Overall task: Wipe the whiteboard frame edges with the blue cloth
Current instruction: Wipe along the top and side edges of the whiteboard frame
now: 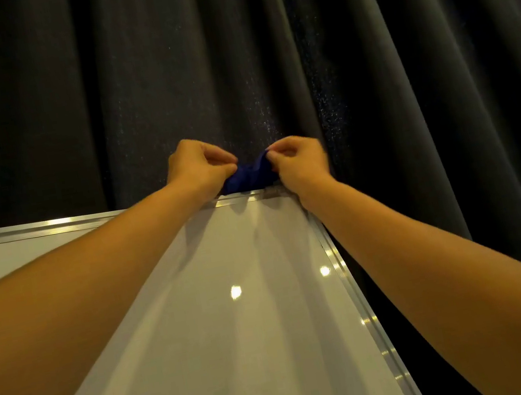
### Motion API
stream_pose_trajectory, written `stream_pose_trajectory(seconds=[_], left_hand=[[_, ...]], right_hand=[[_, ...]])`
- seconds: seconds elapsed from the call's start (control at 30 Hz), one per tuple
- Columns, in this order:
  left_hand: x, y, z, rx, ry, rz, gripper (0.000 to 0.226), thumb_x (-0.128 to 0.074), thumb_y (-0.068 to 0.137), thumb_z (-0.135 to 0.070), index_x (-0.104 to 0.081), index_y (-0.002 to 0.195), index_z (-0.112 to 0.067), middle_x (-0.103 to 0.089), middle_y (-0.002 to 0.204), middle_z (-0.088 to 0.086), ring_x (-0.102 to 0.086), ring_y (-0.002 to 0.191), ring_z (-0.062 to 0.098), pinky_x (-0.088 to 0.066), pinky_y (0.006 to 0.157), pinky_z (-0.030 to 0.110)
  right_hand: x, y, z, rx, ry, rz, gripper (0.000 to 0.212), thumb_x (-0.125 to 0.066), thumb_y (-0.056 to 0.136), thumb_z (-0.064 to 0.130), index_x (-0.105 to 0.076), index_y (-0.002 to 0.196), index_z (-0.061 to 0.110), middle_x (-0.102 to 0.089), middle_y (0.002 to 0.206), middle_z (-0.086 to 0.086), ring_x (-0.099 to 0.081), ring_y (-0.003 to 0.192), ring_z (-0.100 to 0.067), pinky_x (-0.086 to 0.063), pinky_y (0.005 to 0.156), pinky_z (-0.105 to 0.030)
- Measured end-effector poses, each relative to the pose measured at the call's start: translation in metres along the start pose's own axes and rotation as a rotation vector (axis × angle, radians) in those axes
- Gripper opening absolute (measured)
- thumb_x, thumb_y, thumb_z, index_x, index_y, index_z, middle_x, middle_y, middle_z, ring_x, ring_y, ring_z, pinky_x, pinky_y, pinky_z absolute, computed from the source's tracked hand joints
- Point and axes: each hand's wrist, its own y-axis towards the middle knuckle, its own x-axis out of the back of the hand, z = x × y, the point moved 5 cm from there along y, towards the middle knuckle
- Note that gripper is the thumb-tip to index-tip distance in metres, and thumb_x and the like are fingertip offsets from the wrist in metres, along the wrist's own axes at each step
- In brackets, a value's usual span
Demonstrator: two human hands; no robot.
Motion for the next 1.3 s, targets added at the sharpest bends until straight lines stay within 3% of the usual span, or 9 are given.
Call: stream_pose_trajectory(seconds=[0.1,0.2,0.33,0.43,0.57,0.7,0.87,1.1,1.3], left_hand=[[-0.005,0.001,-0.023,-0.031,-0.407,-0.012,0.020,-0.071,0.085,-0.004,-0.073,0.079,-0.023,-0.073,0.090,0.002,-0.070,0.090,0.017,-0.059,0.071,0.026],[-0.024,-0.001,-0.037,-0.012,-0.559,0.038,0.024,-0.066,0.085,0.005,-0.072,0.081,-0.018,-0.072,0.090,0.003,-0.069,0.089,0.018,-0.058,0.064,0.022],[-0.066,-0.014,-0.031,-0.114,-0.125,0.259,0.025,-0.068,0.079,0.007,-0.075,0.084,-0.016,-0.074,0.087,0.007,-0.072,0.086,0.018,-0.060,0.077,0.029],[-0.066,-0.022,-0.030,-0.325,0.150,0.260,0.015,-0.080,0.074,-0.012,-0.075,0.079,-0.026,-0.073,0.076,-0.008,-0.069,0.071,0.000,-0.054,0.065,0.015],[-0.043,-0.025,-0.027,-0.438,0.254,0.242,0.008,-0.078,0.080,-0.028,-0.077,0.085,-0.023,-0.073,0.077,-0.008,-0.068,0.071,0.001,-0.057,0.066,0.017],[-0.018,-0.039,-0.012,-0.445,0.384,0.035,0.018,-0.056,0.094,-0.025,-0.070,0.102,-0.017,-0.069,0.098,0.004,-0.064,0.089,0.018,-0.051,0.077,0.034],[-0.014,-0.076,0.030,-0.341,0.961,0.001,0.060,-0.040,0.094,-0.056,-0.047,0.137,-0.015,-0.055,0.134,0.010,-0.051,0.119,0.028,-0.038,0.102,0.044],[-0.019,-0.068,0.042,-0.313,1.062,0.027,0.069,-0.031,0.090,-0.066,-0.040,0.140,-0.019,-0.051,0.132,0.010,-0.047,0.117,0.030,-0.034,0.103,0.046],[-0.025,-0.063,0.047,-0.184,1.103,0.014,0.073,-0.027,0.085,-0.072,-0.043,0.135,-0.021,-0.048,0.131,0.019,-0.044,0.118,0.038,-0.031,0.104,0.053]], right_hand=[[0.038,0.012,0.003,-0.051,0.225,-0.210,0.020,-0.062,0.091,0.012,-0.066,0.082,0.029,-0.071,0.088,0.002,-0.069,0.084,-0.014,-0.061,0.078,-0.035],[0.070,0.003,0.004,0.100,0.122,-0.298,0.025,-0.060,0.091,0.011,-0.061,0.081,0.034,-0.067,0.083,0.010,-0.066,0.078,-0.004,-0.059,0.073,-0.026],[0.060,-0.021,-0.012,0.261,-0.147,0.007,0.035,-0.053,0.085,0.000,-0.069,0.096,0.030,-0.065,0.076,0.009,-0.062,0.068,-0.001,-0.049,0.060,-0.013],[0.040,-0.030,-0.032,0.246,-0.422,0.294,0.030,-0.056,0.087,0.012,-0.071,0.111,0.023,-0.062,0.095,0.002,-0.060,0.085,-0.010,-0.049,0.075,-0.023],[0.023,-0.032,-0.022,0.192,-0.302,0.334,0.038,-0.053,0.092,0.024,-0.062,0.129,0.024,-0.056,0.121,-0.002,-0.056,0.111,-0.017,-0.046,0.097,-0.029],[-0.012,-0.048,-0.002,0.497,-0.378,0.417,0.049,-0.053,0.094,0.013,-0.048,0.143,0.016,-0.052,0.140,-0.005,-0.048,0.128,-0.023,-0.040,0.104,-0.029],[-0.021,-0.052,-0.020,0.665,-0.762,0.408,0.044,-0.047,0.101,0.016,-0.044,0.145,0.017,-0.046,0.149,-0.006,-0.037,0.140,-0.024,-0.036,0.112,-0.039],[0.018,-0.069,-0.049,0.317,-0.349,-0.003,0.036,-0.057,0.092,-0.004,-0.064,0.126,0.005,-0.063,0.131,-0.013,-0.058,0.121,-0.026,-0.034,0.109,-0.022],[0.044,-0.139,-0.076,0.294,-0.374,-0.077,0.036,-0.064,0.088,-0.002,-0.068,0.121,0.012,-0.069,0.123,-0.006,-0.062,0.113,-0.015,-0.038,0.103,-0.016]])
